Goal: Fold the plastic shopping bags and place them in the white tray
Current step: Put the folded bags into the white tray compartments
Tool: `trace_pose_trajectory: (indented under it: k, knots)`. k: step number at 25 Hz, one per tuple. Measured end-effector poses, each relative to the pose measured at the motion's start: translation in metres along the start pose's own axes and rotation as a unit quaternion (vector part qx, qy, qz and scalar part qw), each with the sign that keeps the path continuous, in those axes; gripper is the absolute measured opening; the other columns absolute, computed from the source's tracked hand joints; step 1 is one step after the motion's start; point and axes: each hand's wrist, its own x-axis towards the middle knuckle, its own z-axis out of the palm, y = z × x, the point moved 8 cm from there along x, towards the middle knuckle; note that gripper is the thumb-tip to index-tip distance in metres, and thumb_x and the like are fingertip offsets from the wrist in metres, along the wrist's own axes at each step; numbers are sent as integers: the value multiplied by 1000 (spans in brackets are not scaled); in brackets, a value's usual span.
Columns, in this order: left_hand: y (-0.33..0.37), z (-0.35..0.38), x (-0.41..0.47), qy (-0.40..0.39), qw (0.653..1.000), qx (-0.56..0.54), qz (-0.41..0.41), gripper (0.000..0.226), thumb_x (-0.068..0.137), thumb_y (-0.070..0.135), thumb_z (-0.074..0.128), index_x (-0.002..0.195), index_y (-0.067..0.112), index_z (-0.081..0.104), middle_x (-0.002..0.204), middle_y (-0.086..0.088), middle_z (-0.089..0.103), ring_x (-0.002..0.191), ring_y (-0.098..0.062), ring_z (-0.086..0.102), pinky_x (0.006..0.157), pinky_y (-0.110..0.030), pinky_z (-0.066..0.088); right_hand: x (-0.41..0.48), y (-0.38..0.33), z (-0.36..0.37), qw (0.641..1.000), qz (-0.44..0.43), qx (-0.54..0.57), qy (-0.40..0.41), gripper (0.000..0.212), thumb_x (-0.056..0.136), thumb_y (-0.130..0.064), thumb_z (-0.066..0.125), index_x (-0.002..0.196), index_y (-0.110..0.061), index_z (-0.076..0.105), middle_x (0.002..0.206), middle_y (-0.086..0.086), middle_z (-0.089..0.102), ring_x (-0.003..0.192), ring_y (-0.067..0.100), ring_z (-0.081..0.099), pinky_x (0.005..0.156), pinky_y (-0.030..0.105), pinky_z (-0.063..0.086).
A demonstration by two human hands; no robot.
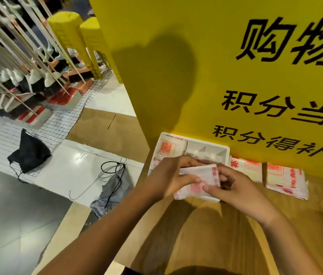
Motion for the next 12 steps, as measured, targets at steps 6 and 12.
trace_pose_trajectory:
  k: [6,12]
  knots:
    - [-18,-40,4,0,1000,-29,9,31,83,25,80,110,26,64,104,15,67,92,2,63,75,-13,52,24,-4,5,998,0,19,65,26,88,-19,74,113,-27,70,100,-9,76,92,9,72,77,25,54]
    - [-37,-84,17,73,997,-40,0,39,85,25,79,119,27,61,103,8,69,87,-6,67,74,-26,59,56,-22,19,995,2,15,100,32,88,-24,75,116,-32,64,103,-17,74,95,3,70,83,29,57]
